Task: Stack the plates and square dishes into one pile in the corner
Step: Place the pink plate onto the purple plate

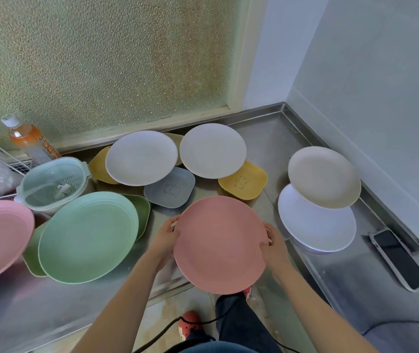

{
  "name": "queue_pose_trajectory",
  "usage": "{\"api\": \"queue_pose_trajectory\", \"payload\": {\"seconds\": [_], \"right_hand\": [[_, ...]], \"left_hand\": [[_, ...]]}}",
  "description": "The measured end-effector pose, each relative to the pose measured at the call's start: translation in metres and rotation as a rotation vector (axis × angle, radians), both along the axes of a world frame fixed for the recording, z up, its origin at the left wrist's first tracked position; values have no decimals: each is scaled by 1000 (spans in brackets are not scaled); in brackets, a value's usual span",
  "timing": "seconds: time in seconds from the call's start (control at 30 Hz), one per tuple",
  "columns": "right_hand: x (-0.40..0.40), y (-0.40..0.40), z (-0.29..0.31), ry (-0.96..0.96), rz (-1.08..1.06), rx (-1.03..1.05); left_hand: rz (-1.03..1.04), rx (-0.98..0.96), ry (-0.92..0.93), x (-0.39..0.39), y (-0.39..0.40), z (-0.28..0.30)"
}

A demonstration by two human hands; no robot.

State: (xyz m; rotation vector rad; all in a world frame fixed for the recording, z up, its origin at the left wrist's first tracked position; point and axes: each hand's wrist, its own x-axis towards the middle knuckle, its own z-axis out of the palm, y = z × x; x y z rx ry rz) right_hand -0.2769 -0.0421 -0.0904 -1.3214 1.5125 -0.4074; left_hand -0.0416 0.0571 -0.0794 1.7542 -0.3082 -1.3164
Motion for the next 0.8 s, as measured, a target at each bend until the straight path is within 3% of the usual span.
{"api": "queue_pose_trajectory", "payload": {"seconds": [0.17,0.3,0.73,0.8], "right_hand": [[2,0,-6,203,54,-221],[3,1,-8,253,60,-324],[13,-6,27,-20,5,-436],[9,-11,36,-33,-73,-431]], "left_hand": [[62,-28,38,-3,4,4],[61,-43,41,3,7,-1],[78,-6,111,4,-9,12],[9,15,17,6,-8,10]]}}
